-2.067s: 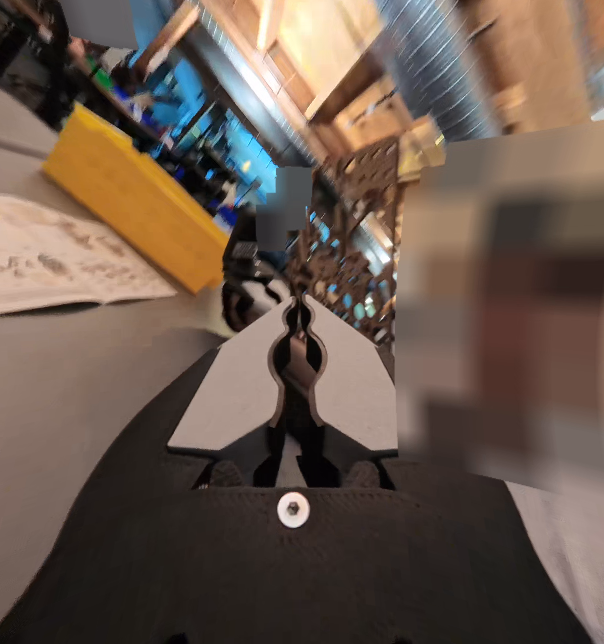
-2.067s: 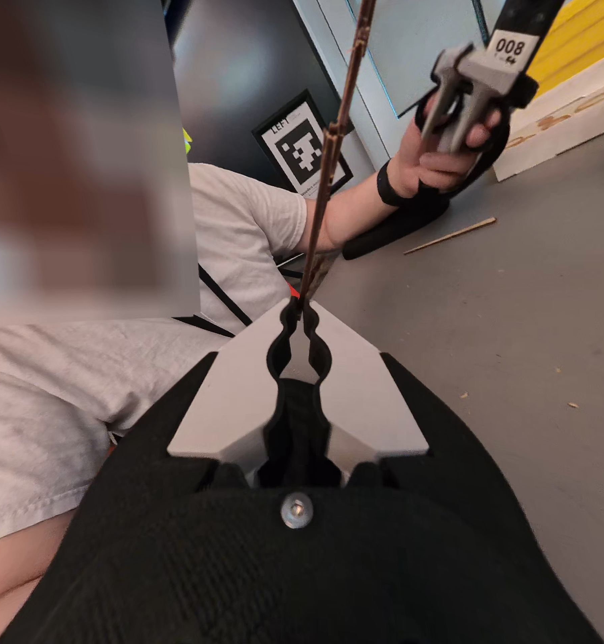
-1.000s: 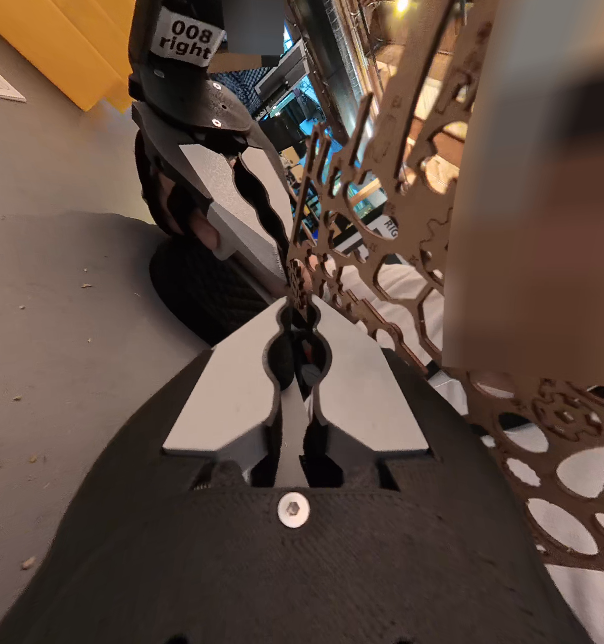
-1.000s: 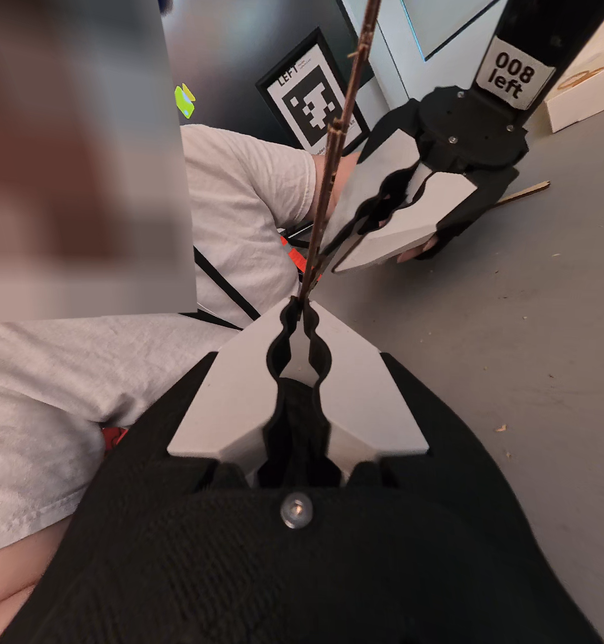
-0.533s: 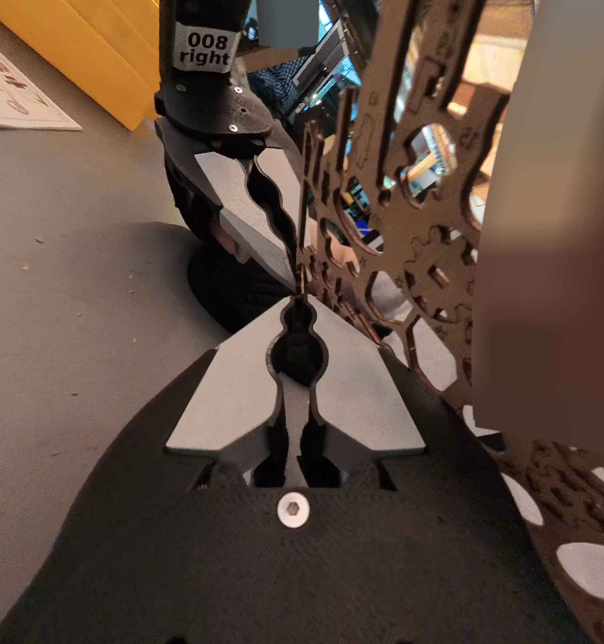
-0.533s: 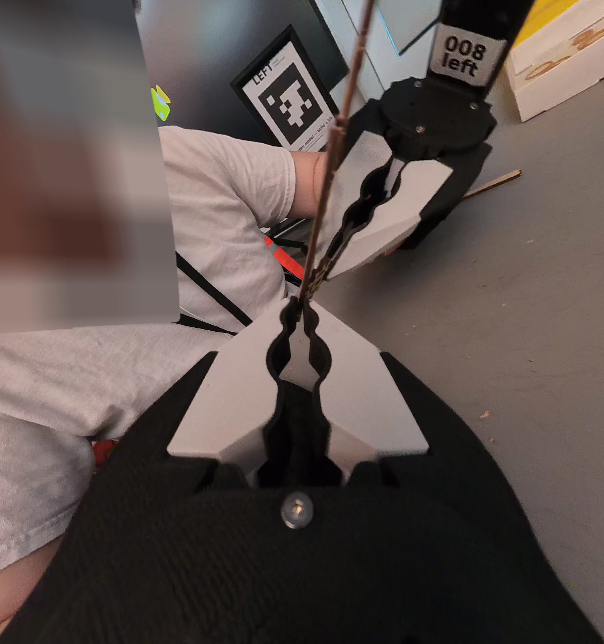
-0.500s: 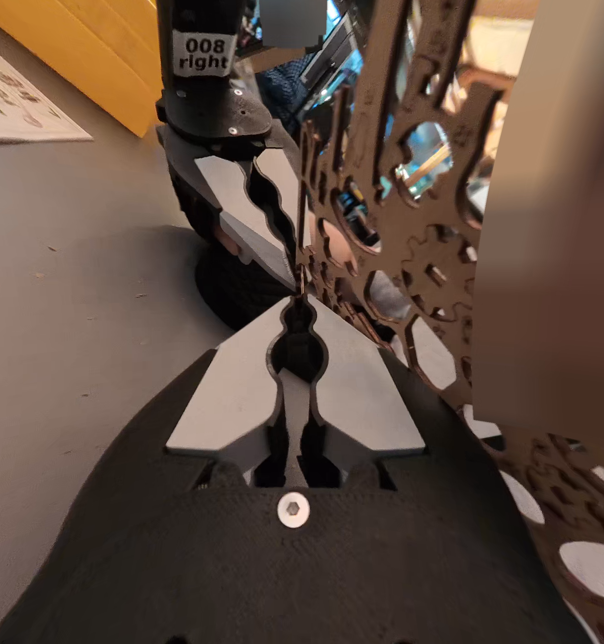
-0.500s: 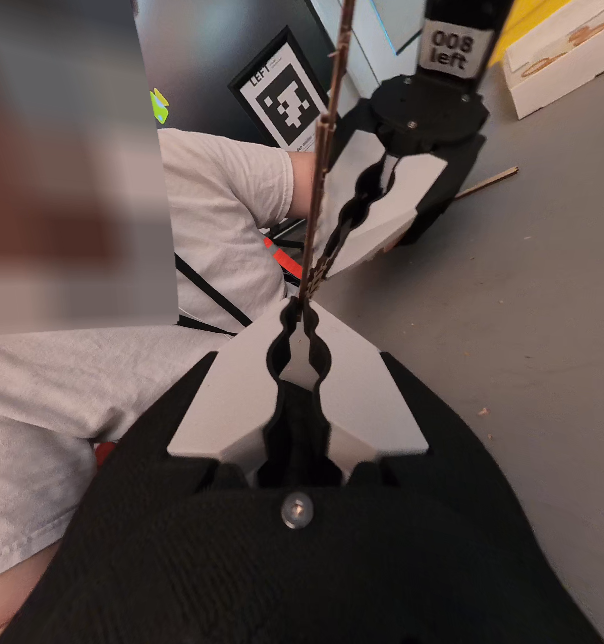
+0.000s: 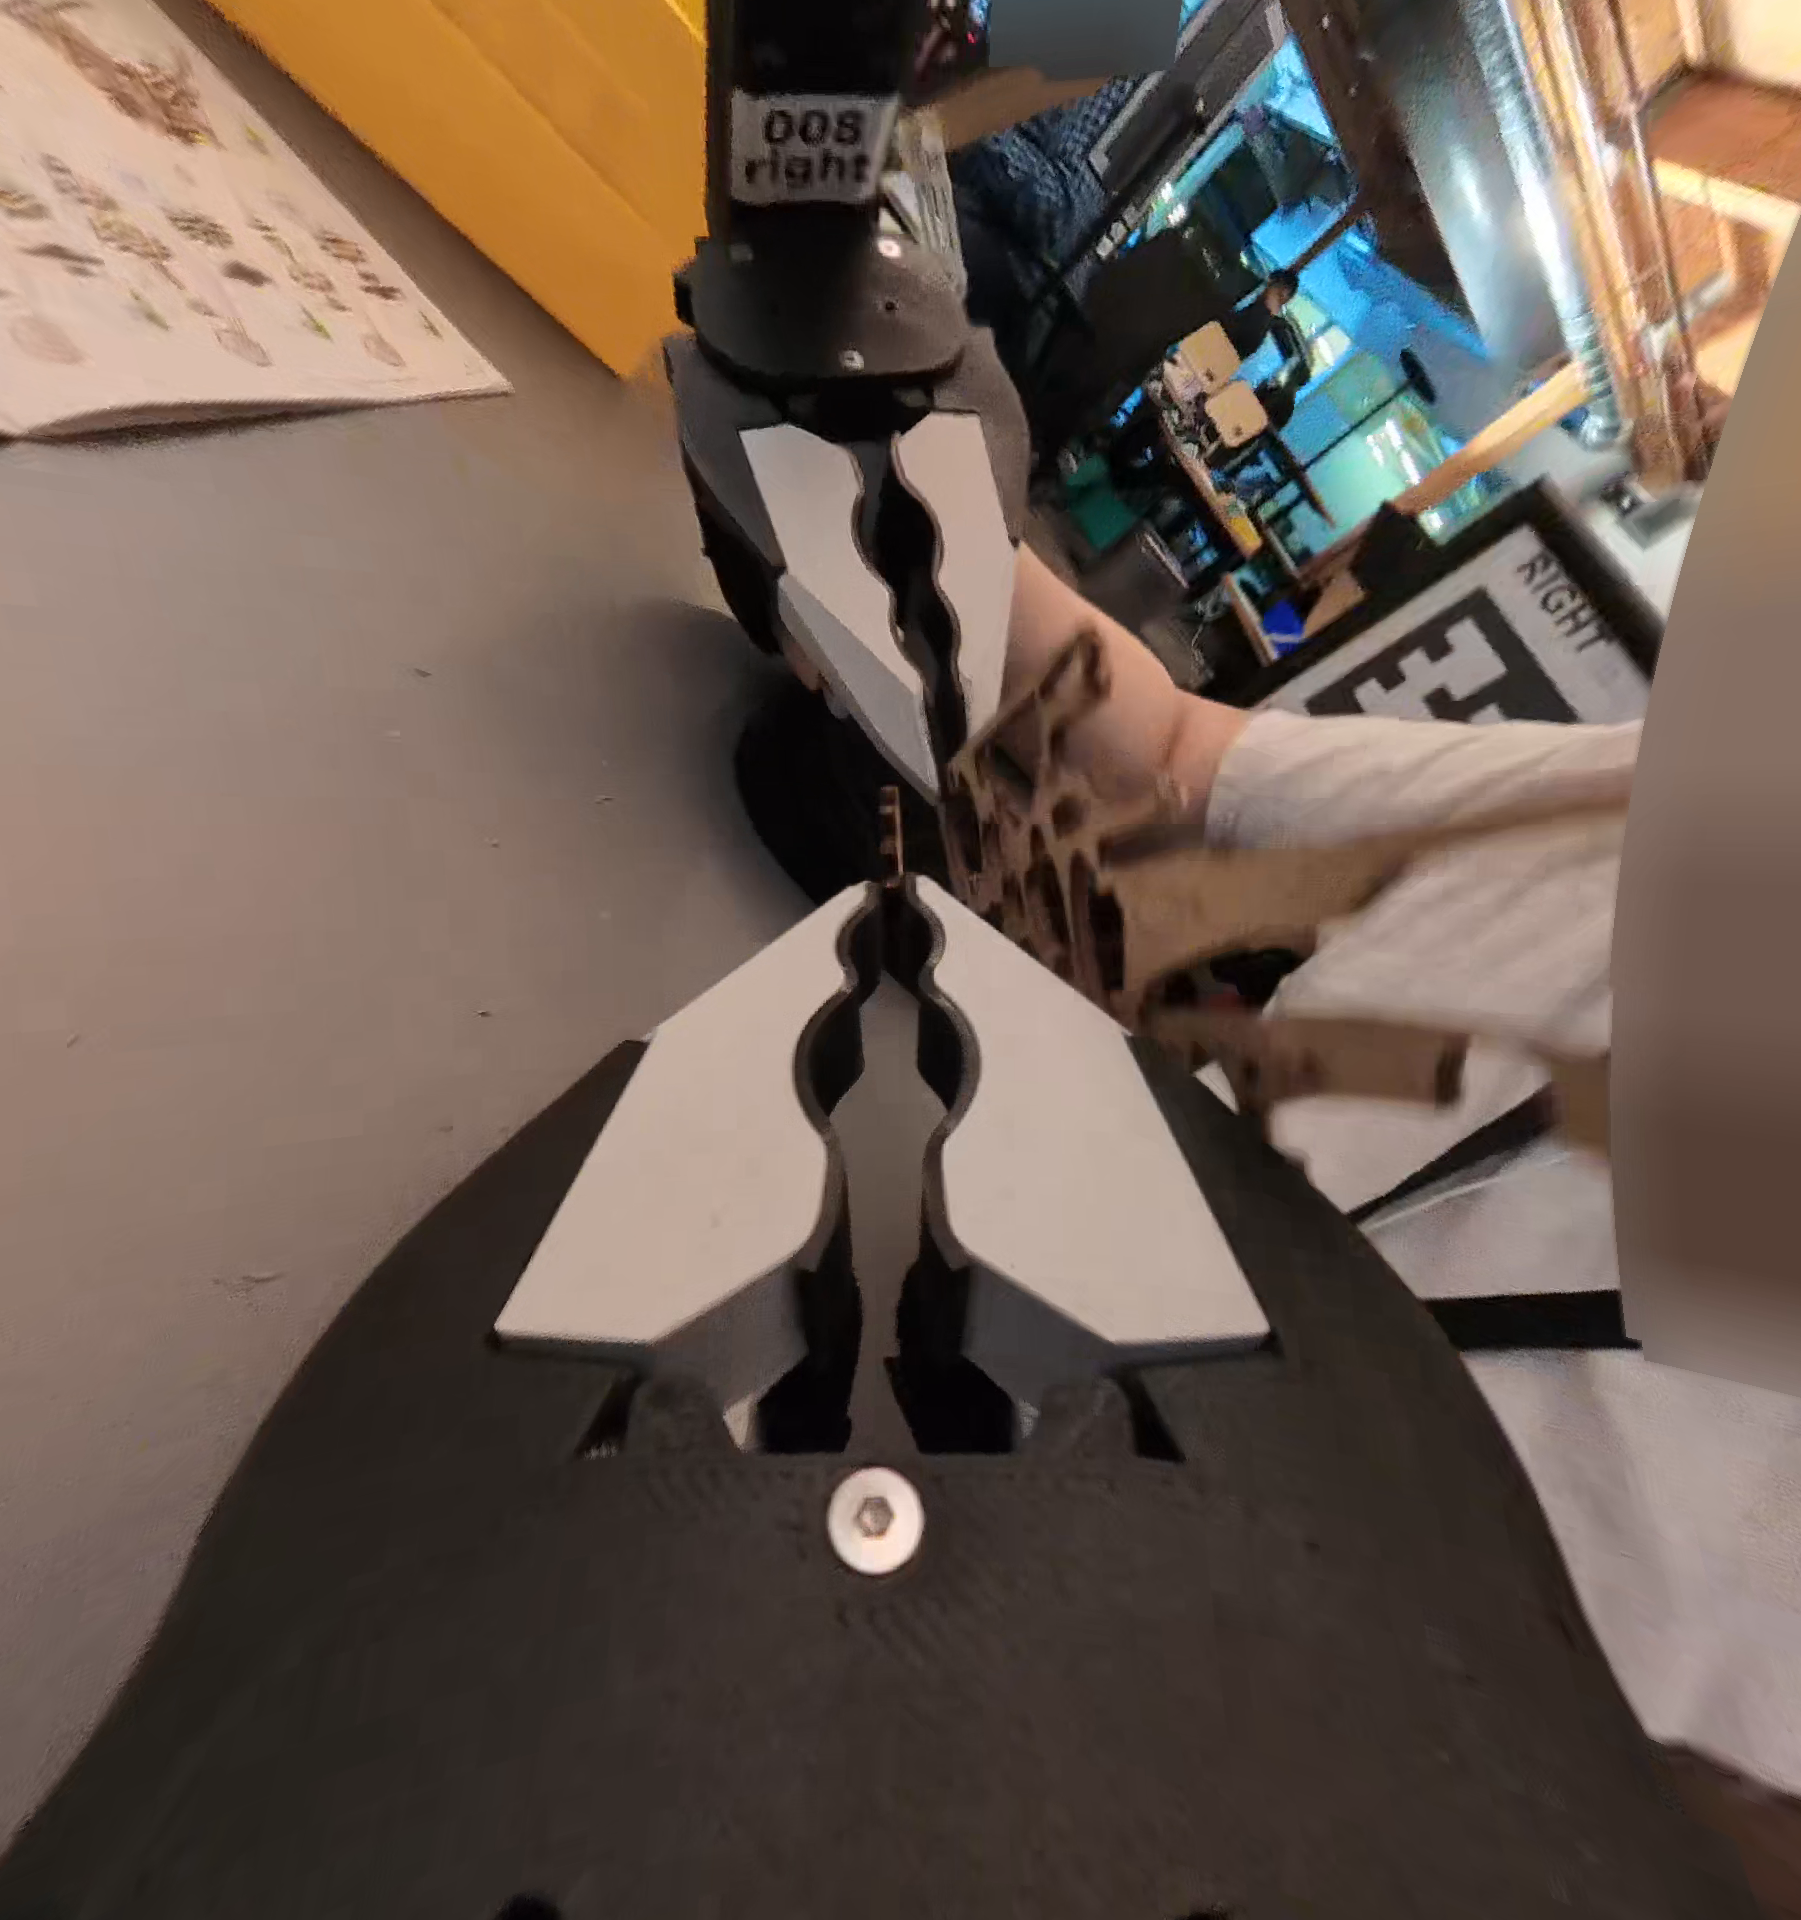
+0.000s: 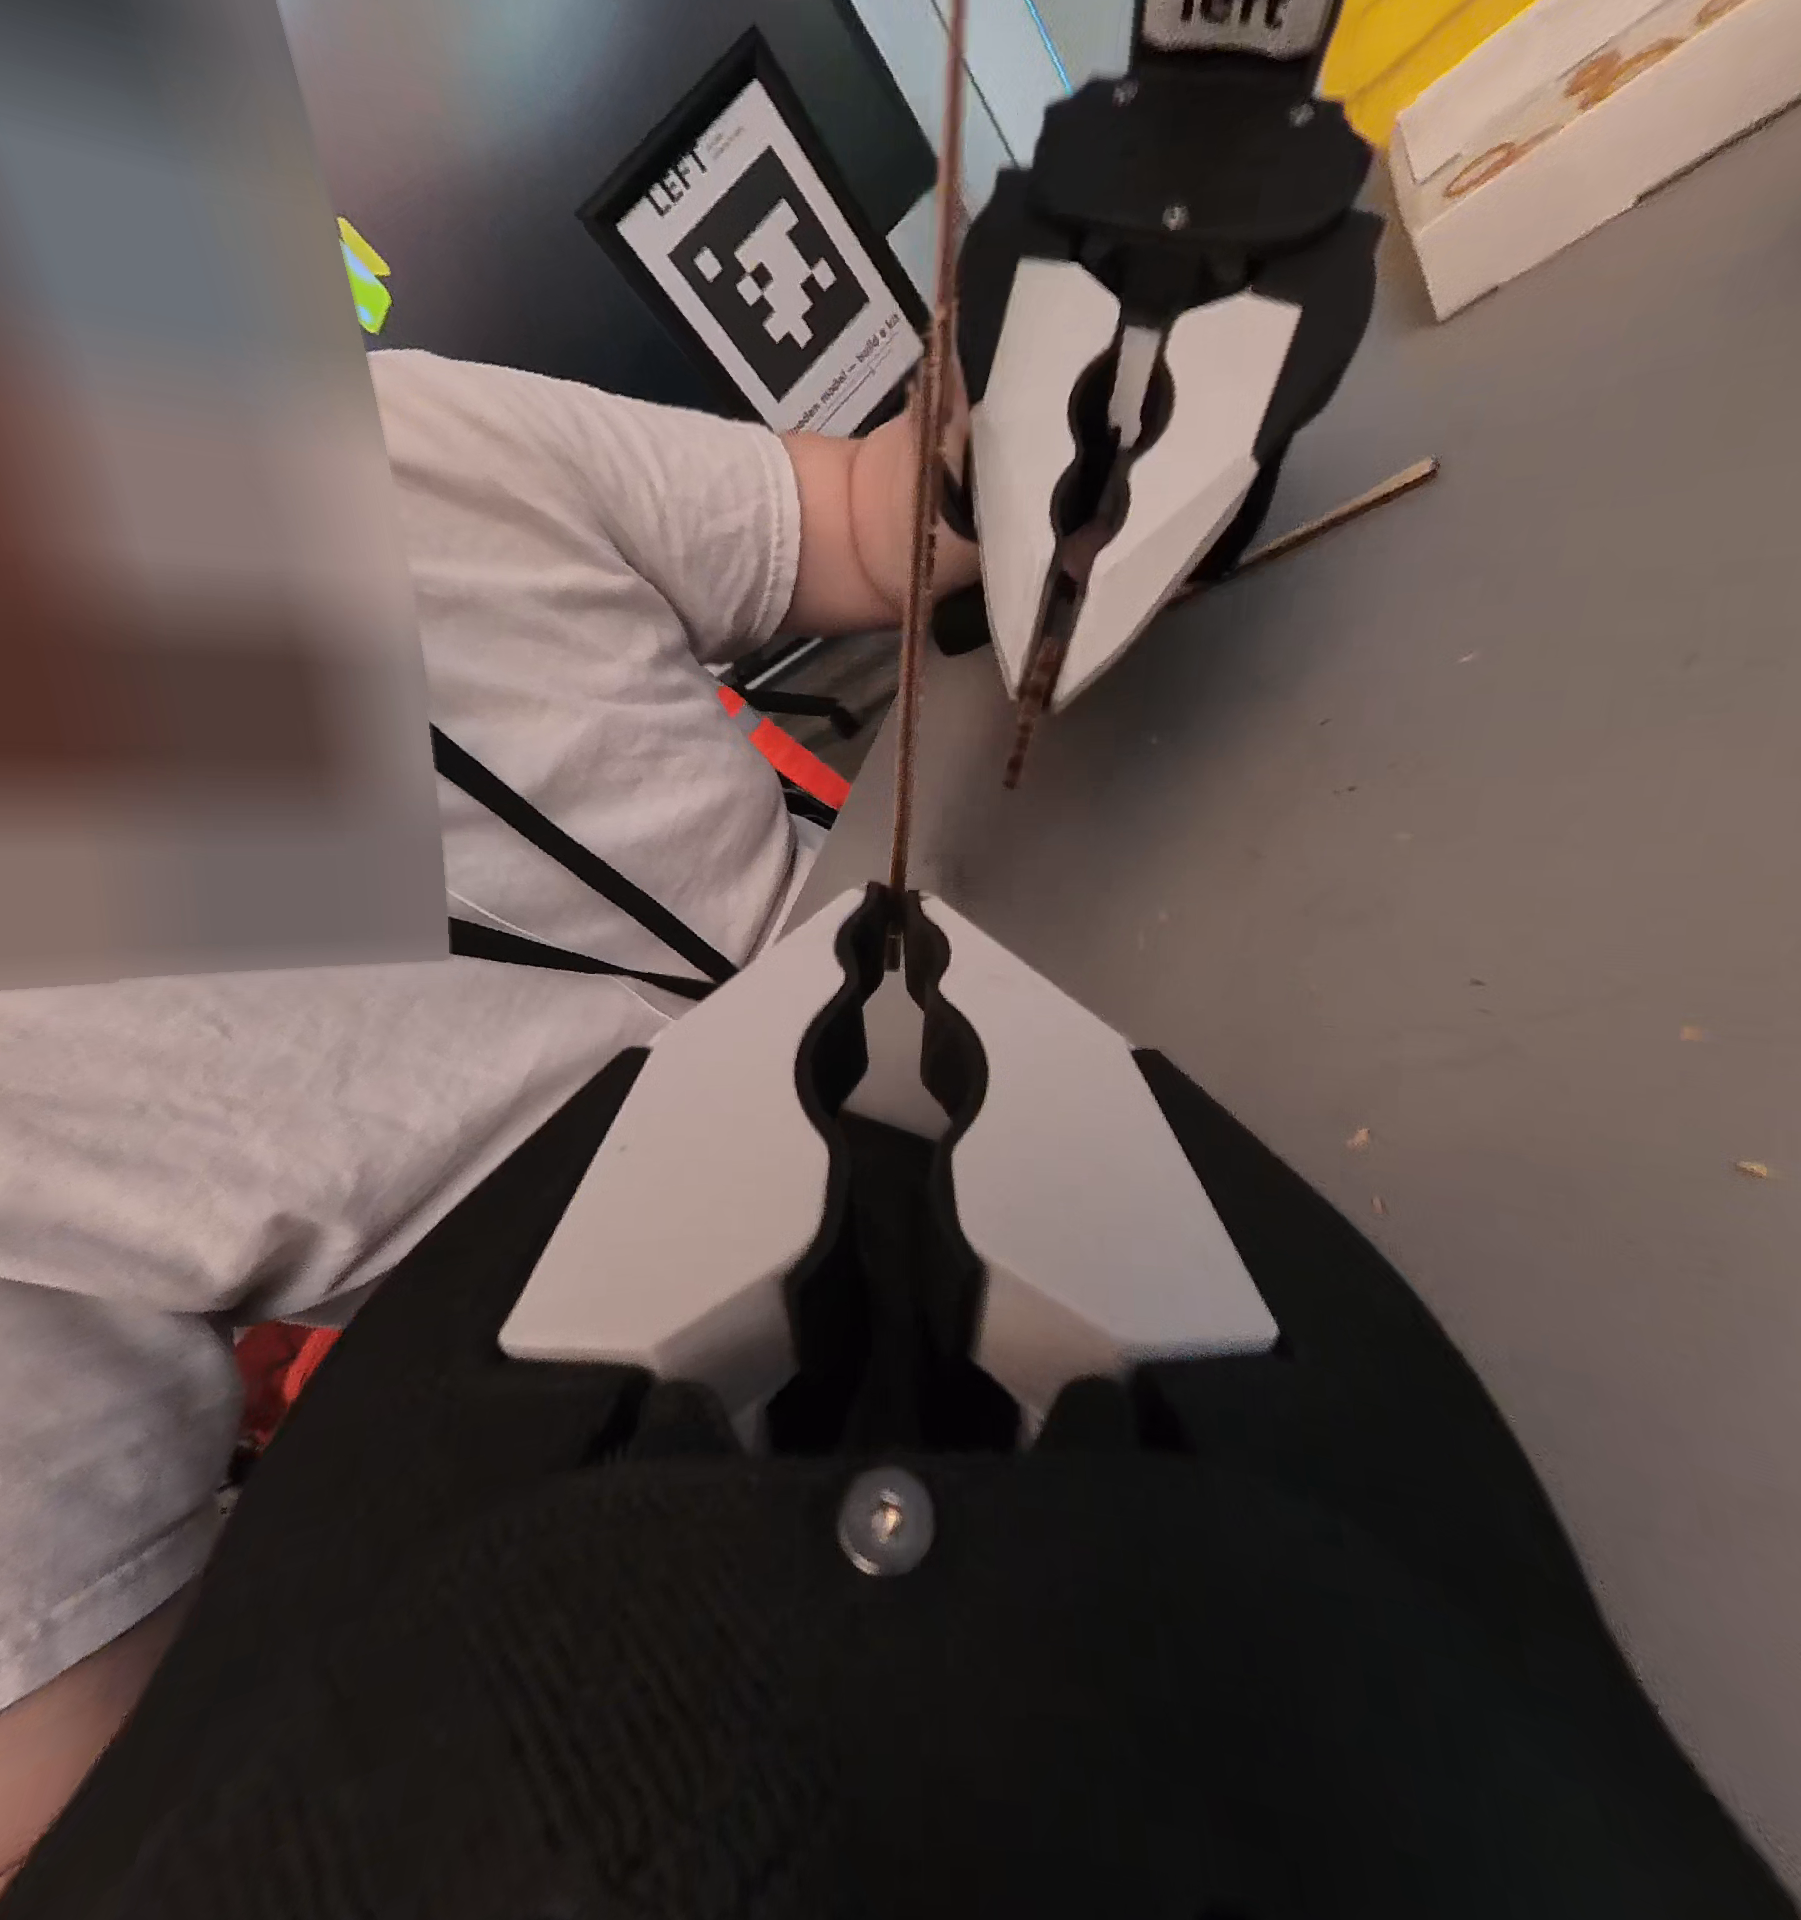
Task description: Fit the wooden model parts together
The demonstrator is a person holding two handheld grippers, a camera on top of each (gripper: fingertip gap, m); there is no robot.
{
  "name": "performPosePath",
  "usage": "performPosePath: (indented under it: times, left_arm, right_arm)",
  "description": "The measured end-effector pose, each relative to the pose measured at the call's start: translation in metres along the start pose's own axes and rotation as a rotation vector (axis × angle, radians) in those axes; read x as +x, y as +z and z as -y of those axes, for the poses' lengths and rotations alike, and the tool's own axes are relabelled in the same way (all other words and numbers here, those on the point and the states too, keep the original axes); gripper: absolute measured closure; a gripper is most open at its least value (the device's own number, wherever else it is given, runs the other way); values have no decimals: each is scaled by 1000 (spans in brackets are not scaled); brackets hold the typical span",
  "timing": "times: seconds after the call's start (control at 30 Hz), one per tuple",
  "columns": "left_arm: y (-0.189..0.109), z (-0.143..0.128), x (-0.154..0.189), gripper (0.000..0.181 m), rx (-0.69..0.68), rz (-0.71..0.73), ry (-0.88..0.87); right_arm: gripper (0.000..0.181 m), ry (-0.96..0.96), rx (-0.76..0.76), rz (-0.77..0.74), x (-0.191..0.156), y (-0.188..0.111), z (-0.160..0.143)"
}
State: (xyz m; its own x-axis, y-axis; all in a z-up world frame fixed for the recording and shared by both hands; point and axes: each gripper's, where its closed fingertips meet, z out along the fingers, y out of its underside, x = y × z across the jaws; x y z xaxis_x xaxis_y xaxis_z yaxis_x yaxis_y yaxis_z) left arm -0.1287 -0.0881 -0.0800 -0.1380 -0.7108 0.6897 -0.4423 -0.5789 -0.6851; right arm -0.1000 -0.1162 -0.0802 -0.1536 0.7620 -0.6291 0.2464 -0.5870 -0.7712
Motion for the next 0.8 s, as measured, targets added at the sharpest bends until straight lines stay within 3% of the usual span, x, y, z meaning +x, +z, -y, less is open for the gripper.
performPosePath:
  times: [0.27,0.4,0.47,0.6,0.7,0.8]
  left_arm:
    - [-47,25,-27,181,81,216,86]
    - [-82,42,-35,181,136,360,185]
    - [-92,50,-32,181,169,372,210]
    - [-97,65,-6,181,277,277,232]
    - [-75,63,20,181,304,100,158]
    - [-48,56,33,181,307,1,88]
  right_arm:
    - [180,118,-215,-136,19,1,-37]
    - [179,197,-214,-180,26,-1,-39]
    - [177,210,-203,-238,33,-6,-36]
    - [160,124,-239,-521,69,-33,-37]
    - [152,-63,26,-551,55,-30,23]
    - [154,-164,322,-408,11,-14,73]
